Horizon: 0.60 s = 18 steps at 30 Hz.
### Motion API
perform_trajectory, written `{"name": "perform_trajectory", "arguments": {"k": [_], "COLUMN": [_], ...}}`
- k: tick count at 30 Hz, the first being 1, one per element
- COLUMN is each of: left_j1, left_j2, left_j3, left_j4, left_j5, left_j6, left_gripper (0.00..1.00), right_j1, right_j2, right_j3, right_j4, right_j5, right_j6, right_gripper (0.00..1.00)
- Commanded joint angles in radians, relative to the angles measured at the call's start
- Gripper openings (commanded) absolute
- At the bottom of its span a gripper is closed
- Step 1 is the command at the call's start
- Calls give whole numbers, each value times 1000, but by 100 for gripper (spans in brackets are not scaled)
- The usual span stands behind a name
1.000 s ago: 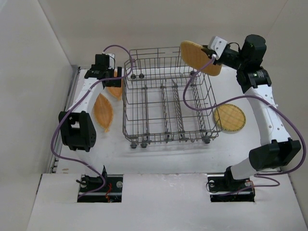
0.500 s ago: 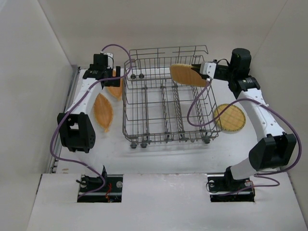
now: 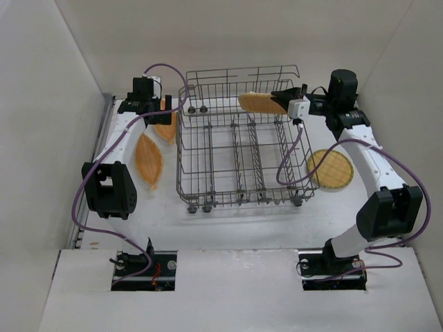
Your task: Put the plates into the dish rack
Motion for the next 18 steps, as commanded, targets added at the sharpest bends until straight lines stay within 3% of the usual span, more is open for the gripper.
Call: {"name": "perform_trajectory", "arguments": {"k": [1, 18], "left_j1": [7, 10], "left_j2": [-35, -48], "left_j3": [14, 2], "left_j4": [0, -5], "left_j5": [-11, -15], "left_j6": [-16, -17], "left_gripper": [100, 100], "right_j1": [-4, -53], "right_j2": [-26, 60], "right_j3": [10, -27], "right_j4": [123, 385], "right_j5": [-121, -273], "right_j6": [-93, 1], "right_gripper": [0, 0]}}
